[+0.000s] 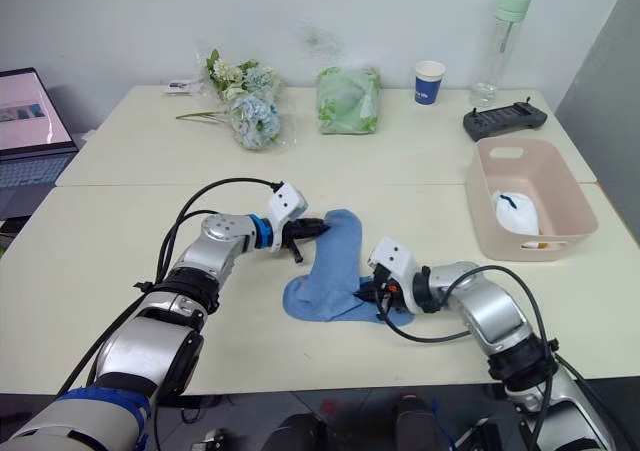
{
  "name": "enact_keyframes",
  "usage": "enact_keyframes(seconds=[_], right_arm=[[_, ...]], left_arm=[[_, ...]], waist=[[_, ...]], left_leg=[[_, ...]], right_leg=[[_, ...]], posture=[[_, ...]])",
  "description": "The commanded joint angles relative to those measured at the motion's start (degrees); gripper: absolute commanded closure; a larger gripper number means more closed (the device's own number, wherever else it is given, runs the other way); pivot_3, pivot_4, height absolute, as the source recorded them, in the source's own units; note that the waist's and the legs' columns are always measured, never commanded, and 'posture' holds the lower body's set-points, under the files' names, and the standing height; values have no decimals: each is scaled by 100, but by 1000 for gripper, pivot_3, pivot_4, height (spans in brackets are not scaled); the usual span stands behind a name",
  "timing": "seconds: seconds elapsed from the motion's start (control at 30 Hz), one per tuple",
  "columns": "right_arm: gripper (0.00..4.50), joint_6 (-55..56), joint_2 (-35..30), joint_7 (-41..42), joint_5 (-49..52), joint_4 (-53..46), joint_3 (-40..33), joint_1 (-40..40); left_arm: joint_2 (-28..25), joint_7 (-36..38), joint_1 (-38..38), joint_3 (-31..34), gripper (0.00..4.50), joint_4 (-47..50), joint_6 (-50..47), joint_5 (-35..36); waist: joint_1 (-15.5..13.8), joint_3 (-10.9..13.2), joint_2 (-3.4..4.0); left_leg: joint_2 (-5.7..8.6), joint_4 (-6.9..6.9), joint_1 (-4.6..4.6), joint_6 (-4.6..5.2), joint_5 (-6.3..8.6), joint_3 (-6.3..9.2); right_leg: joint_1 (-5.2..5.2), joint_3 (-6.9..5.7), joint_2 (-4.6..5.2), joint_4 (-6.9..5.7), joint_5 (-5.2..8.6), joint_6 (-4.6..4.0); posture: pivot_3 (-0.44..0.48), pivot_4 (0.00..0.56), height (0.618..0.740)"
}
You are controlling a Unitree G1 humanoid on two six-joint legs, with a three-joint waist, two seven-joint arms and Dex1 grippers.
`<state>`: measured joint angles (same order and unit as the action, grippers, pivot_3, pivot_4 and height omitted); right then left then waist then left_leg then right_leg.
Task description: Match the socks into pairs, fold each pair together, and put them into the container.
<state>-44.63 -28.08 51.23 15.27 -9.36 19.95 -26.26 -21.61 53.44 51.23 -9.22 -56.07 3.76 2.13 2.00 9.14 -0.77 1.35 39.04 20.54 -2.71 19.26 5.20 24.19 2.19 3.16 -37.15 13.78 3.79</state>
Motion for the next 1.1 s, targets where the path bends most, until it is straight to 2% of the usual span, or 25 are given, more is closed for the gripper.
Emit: enact_keyframes(seconds=[0.03,0.3,0.57,0.73,1.1], right_arm=[[4500,-75,-92,81,187,-268,-259,-151],[4500,-373,-189,80,379,-400,-315,-316],[4500,-270,-185,-38,144,-198,-26,-272],[3132,-204,-171,-31,139,-191,-47,-266],[3132,-334,-16,-101,295,-185,-207,-323]], left_arm=[[-144,127,-125,232,4466,364,-159,126],[-229,-34,-795,544,4466,1636,-876,341],[-225,-54,-938,456,4466,2027,-1037,244],[-227,-43,-918,477,4500,2015,-1057,245],[-230,-9,-894,436,4500,1998,-1018,191]], waist=[[8,0,0],[9,0,0],[-1,0,0],[-3,0,0],[-3,0,0]], left_leg=[[0,0,0,0,0,0],[-2,0,4,0,0,40],[0,0,5,0,0,40],[0,0,5,-1,0,40],[0,0,5,-1,0,40]], right_leg=[[1,0,0,0,0,0],[2,-3,0,2,0,0],[2,-4,0,2,0,0],[3,-4,0,2,0,0],[3,-3,0,3,0,0]], posture=[[0,150,740],[0,150,740],[0,150,740],[0,150,740],[0,150,740]])
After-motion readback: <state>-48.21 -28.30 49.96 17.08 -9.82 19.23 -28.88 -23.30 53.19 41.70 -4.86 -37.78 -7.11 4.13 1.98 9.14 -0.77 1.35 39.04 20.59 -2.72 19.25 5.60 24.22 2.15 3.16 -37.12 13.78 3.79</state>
